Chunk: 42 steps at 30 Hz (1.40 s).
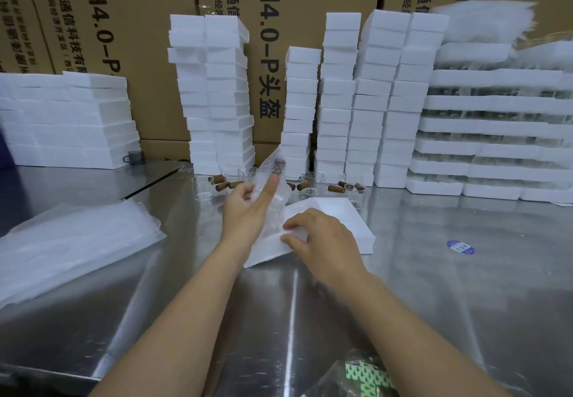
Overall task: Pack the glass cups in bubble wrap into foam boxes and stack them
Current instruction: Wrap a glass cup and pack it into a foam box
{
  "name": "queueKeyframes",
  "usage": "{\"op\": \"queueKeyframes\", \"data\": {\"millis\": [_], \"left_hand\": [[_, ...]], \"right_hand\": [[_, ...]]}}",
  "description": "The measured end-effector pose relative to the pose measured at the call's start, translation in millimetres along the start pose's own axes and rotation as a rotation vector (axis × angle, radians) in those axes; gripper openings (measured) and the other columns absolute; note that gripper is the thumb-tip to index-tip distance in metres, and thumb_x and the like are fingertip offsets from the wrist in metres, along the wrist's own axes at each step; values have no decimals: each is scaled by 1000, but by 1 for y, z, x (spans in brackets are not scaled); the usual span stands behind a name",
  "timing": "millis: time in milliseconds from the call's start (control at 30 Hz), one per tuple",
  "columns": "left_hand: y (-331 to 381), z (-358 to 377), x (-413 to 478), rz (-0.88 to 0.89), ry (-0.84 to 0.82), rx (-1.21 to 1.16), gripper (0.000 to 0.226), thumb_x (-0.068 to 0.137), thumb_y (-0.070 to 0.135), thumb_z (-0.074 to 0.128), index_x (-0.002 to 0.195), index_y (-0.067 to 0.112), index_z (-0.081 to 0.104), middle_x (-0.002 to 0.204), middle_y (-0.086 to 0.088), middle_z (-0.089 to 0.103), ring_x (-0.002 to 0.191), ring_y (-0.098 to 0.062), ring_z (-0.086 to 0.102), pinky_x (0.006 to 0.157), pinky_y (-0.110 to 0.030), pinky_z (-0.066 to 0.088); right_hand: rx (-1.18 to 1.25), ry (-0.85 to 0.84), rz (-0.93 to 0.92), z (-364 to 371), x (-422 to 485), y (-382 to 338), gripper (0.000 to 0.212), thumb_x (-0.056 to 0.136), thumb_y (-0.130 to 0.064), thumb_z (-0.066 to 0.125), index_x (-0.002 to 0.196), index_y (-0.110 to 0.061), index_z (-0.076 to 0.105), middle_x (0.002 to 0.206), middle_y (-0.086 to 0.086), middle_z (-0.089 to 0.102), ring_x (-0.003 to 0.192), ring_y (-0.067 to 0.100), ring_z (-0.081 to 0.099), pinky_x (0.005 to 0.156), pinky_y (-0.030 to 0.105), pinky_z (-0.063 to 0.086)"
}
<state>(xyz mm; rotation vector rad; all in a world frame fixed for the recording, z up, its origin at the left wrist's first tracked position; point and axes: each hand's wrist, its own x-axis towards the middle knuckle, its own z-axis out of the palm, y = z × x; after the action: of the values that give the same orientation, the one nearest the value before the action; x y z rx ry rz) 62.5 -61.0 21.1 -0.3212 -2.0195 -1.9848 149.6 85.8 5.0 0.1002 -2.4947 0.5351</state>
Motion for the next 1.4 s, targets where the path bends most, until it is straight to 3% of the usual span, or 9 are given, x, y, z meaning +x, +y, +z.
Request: {"op": "queueKeyframes", "data": {"millis": [233,367,533,800,967,1067,1167,1267,1400], "left_hand": [[-7,-3,5,23,-19,138,70,79,76,73,119,19,65,109,10,63,99,-7,58,77,-14,38],[-14,-2,7,-9,-94,224,59,86,70,73,119,23,58,107,20,55,97,6,52,77,-11,35],[-18,-5,8,-7,-145,304,59,88,68,72,117,19,57,106,15,55,99,-8,53,77,-13,35],[-18,-11,6,34,-178,495,58,85,66,77,116,21,57,122,5,60,117,-21,56,106,-42,44],[-15,-10,1,126,-217,584,54,86,60,81,117,22,58,129,-1,61,122,-24,54,108,-50,45],[-15,-13,0,171,-260,606,55,86,67,77,128,36,61,136,2,60,124,-20,54,106,-45,48],[-16,-14,1,189,-317,643,56,89,73,70,140,58,55,140,5,55,131,-20,51,104,-40,45],[-15,-14,1,174,-328,693,57,93,74,64,146,56,55,132,11,47,133,-19,51,101,-36,40],[-14,-14,-1,181,-385,699,43,99,80,39,137,67,53,136,17,48,137,-14,48,118,-52,37]], "right_hand": [[-25,18,-4,0,0,-4,20,97,-46,67,113,-35,70,113,-15,64,92,13,63,81,33,49],[-30,21,13,-2,0,-1,20,96,-47,67,112,-36,70,111,-16,64,94,13,64,83,35,51],[-36,26,22,-2,0,0,20,96,-48,67,112,-36,69,111,-16,65,92,14,65,82,36,52],[-50,31,59,-4,1,5,19,96,-47,65,112,-36,69,113,-16,64,95,14,65,83,37,52],[-19,28,44,-3,0,5,22,95,-49,64,115,-39,67,113,-16,65,95,13,65,83,37,53],[80,73,49,-7,0,9,24,91,-50,58,115,-43,57,114,-20,61,87,5,59,77,34,47],[216,182,169,-14,3,20,20,87,-39,53,106,-42,50,111,-22,58,87,6,56,75,33,41],[201,214,285,-18,3,34,13,88,-34,52,100,-37,48,107,-18,57,90,15,58,75,37,42],[149,178,374,-16,4,46,12,91,-42,49,99,-34,51,104,-14,60,90,16,59,77,39,46]]}}
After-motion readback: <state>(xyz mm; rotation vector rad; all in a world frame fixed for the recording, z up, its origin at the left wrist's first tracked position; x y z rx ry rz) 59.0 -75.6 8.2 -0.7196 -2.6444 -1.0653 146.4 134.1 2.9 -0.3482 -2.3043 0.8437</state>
